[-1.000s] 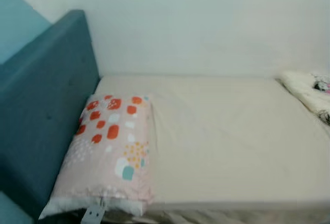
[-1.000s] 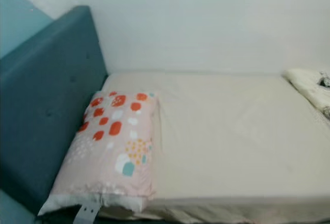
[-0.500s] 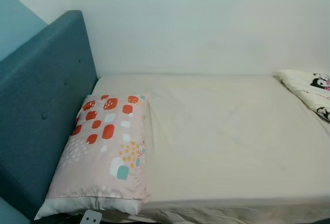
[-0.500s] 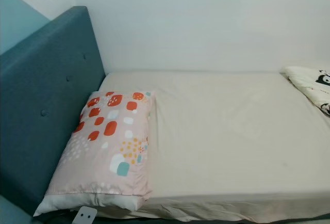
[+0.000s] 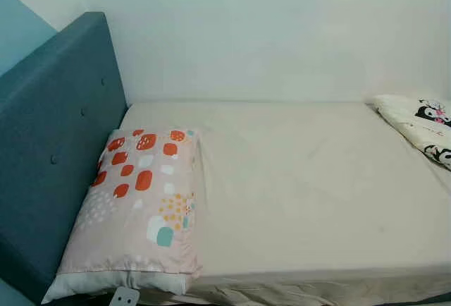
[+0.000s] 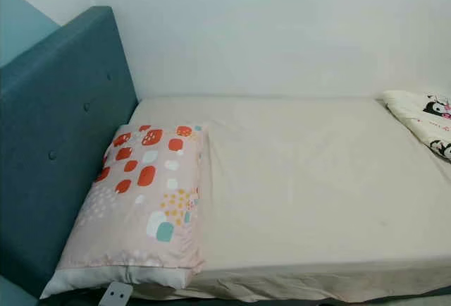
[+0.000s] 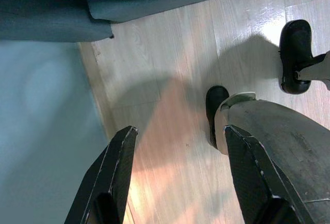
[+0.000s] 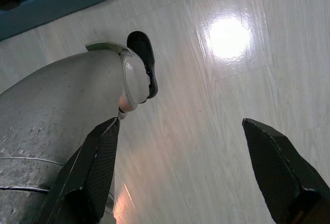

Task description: Clean up the room

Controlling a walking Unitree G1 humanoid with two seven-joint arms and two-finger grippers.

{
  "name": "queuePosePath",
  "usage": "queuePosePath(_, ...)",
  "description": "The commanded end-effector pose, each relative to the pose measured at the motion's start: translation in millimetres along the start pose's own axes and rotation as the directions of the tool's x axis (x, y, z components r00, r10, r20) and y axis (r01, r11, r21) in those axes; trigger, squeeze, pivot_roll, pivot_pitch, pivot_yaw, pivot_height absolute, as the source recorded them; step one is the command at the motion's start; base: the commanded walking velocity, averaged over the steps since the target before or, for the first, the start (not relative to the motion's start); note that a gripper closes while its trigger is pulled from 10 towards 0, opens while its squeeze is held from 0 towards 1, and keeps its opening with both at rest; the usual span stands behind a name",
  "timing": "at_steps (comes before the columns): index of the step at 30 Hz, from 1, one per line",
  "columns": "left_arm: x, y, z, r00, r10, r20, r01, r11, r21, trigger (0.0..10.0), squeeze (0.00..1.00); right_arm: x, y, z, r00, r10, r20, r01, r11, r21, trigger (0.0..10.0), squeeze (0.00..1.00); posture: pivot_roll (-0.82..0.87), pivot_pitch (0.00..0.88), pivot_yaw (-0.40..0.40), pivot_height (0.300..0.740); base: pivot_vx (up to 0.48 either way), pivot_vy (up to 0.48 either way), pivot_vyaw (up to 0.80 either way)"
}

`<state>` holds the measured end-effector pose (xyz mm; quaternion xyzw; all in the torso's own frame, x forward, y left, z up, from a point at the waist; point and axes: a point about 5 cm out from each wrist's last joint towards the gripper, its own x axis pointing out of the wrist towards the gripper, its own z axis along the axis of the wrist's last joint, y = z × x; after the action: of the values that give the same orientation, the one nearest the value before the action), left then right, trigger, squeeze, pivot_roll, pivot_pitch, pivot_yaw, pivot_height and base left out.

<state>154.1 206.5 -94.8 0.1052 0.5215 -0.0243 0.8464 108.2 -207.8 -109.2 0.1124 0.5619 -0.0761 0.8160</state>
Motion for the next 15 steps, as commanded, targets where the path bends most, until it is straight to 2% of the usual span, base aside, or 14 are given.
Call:
queuePosePath(1,0.1,-3.0,-1.4,1.000,-0.010,-0.006,0.010,1.000,0.001,10.0,0.00,1.8,14.8,-10.1,0.998,0.045,-0.035,-0.046,0.999,-0.007,10.0,0.00,0.05,0.000,-0.064,0.740,0.000,0.000,0.00)
queuePosePath(15,-0.2,-2.5,-3.2,1.000,-0.021,-0.011,0.021,1.000,0.001,10.0,0.00,2.0,18.6,-15.1,0.998,0.048,-0.048,-0.048,0.999,-0.004,10.0,0.00,0.05,0.000,-0.057,0.740,0.000,0.000,0.00)
